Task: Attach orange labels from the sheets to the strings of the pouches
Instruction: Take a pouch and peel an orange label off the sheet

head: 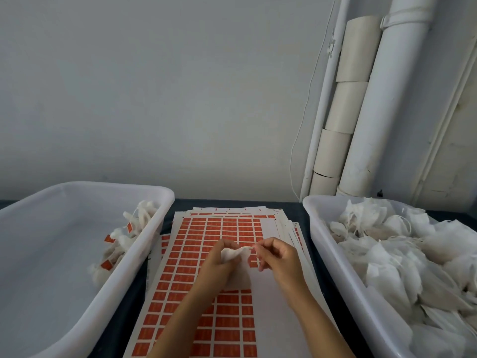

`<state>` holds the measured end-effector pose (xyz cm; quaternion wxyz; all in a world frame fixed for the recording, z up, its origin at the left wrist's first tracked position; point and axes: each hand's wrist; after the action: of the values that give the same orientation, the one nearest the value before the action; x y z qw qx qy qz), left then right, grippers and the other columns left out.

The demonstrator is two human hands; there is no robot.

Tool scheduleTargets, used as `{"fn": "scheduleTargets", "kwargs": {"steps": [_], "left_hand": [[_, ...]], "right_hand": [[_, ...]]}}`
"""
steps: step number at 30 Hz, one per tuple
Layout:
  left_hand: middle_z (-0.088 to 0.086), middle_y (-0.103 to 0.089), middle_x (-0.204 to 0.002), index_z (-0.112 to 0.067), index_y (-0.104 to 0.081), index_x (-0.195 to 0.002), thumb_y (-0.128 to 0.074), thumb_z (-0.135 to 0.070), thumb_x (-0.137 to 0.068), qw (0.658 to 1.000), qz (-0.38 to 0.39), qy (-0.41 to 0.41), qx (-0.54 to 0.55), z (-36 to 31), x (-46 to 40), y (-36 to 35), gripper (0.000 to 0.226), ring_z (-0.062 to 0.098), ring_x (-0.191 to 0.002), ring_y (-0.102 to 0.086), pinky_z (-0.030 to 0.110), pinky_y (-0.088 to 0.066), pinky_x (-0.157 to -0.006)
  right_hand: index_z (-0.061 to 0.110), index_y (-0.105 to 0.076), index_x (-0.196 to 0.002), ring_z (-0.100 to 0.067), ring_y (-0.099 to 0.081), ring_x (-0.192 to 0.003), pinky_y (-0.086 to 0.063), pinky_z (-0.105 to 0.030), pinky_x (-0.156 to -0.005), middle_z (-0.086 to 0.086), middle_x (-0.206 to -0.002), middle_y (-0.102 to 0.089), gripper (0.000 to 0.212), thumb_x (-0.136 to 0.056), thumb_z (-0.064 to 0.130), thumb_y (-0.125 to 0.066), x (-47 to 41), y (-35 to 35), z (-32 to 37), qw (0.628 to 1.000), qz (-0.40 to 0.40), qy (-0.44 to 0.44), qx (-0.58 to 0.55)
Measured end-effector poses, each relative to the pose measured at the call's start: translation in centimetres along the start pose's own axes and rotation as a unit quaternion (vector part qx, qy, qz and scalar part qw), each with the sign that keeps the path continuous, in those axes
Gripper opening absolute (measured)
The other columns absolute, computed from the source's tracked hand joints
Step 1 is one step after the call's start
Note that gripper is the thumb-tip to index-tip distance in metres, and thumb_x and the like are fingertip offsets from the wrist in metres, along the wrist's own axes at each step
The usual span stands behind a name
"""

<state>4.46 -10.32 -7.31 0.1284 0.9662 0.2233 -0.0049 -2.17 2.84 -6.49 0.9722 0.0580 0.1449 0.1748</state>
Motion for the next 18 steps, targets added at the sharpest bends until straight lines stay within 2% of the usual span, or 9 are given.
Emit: {"fn": "scheduleTargets", "kwargs": {"steps": [2, 6, 8, 11, 15, 18], "left_hand": [[-0.006, -0.060, -0.101, -0.033, -0.051, -0.101, -0.050, -0.027, -0.097, 1.000, 0.011, -0.015, 0.011, 0.2, 0.5, -0.2, 0.008, 0.013, -0.089, -0.061, 0.012, -0.049, -0.057], [-0.006, -0.065, -0.098, -0.029, -0.056, -0.101, -0.053, -0.034, -0.094, 0.996, 0.054, -0.051, 0.056, 0.2, 1.2, -0.8, 0.010, 0.007, -0.086, -0.064, 0.008, -0.048, -0.062], [-0.008, -0.065, -0.092, -0.025, -0.057, -0.097, -0.057, -0.031, -0.092, 0.997, 0.023, -0.067, 0.027, 0.2, 1.2, -1.1, 0.008, -0.001, -0.079, -0.063, 0.006, -0.047, -0.060], [-0.011, -0.065, -0.083, -0.023, -0.059, -0.089, -0.060, -0.024, -0.091, 0.995, -0.031, -0.091, -0.020, 0.4, 0.8, -1.2, 0.002, -0.001, -0.072, -0.061, 0.007, -0.048, -0.060], [-0.017, -0.065, -0.072, -0.025, -0.062, -0.084, -0.057, -0.026, -0.092, 0.991, 0.000, -0.130, -0.037, 0.7, 0.9, -0.9, 0.009, -0.001, -0.066, -0.059, 0.009, -0.046, -0.058], [-0.019, -0.065, -0.073, -0.029, -0.061, -0.081, -0.056, -0.023, -0.093, 0.986, -0.022, -0.154, -0.066, 0.8, 1.0, -0.9, 0.014, 0.000, -0.067, -0.061, 0.010, -0.048, -0.057]], "right_hand": [[0.015, -0.065, -0.083, -0.014, -0.069, -0.067, -0.057, -0.023, -0.065, 0.001, -0.076, -0.070, 0.004, -0.086, 0.018, -0.064, 0.2, -0.3, -0.5, 1.000, 0.003, 0.002, 0.001], [0.015, -0.064, -0.087, -0.011, -0.070, -0.074, -0.058, -0.023, -0.066, 0.004, -0.083, -0.071, 0.003, -0.088, 0.015, -0.062, 0.7, -0.8, -1.3, 1.000, 0.012, 0.014, 0.026], [0.017, -0.063, -0.087, -0.009, -0.069, -0.074, -0.056, -0.020, -0.063, 0.006, -0.082, -0.069, 0.003, -0.088, 0.015, -0.061, 0.9, -0.9, -1.4, 0.998, 0.021, 0.036, 0.042], [0.025, -0.060, -0.084, -0.005, -0.067, -0.070, -0.054, -0.015, -0.063, 0.011, -0.078, -0.067, 0.008, -0.088, 0.018, -0.062, 1.0, -0.8, -1.5, 0.989, 0.036, 0.087, 0.113], [0.030, -0.057, -0.085, 0.001, -0.065, -0.072, -0.053, -0.011, -0.065, 0.016, -0.077, -0.065, 0.012, -0.087, 0.020, -0.063, 1.2, -0.6, -1.6, 0.975, 0.031, 0.131, 0.176], [0.031, -0.053, -0.082, 0.001, -0.063, -0.071, -0.051, -0.010, -0.064, 0.020, -0.074, -0.061, 0.018, -0.086, 0.018, -0.065, 1.3, -0.6, -1.8, 0.967, 0.025, 0.144, 0.207]]}}
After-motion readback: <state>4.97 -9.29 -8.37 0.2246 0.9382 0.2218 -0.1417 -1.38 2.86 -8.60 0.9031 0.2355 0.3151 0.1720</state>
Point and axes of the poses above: each hand's wrist, its own x-axis away from the middle knuckle, its own y-axis out of the back of the hand, z = x × y
